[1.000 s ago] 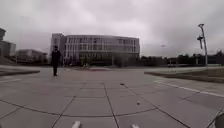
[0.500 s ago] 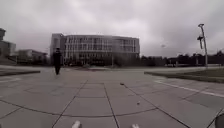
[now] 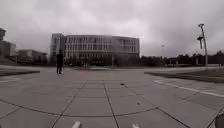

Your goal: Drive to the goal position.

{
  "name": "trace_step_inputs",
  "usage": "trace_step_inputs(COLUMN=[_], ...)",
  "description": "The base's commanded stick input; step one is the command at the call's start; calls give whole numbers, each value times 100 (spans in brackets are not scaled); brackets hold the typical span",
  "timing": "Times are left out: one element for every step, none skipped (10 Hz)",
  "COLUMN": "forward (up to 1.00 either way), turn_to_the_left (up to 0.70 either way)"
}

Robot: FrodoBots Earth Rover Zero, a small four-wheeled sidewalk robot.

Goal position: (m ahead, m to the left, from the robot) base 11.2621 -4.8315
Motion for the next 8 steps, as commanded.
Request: trace_step_inputs(forward=[6,6,6,6,6,6,6,6], turn_to_the_left=[0,0,0,0,0,0,0,0])
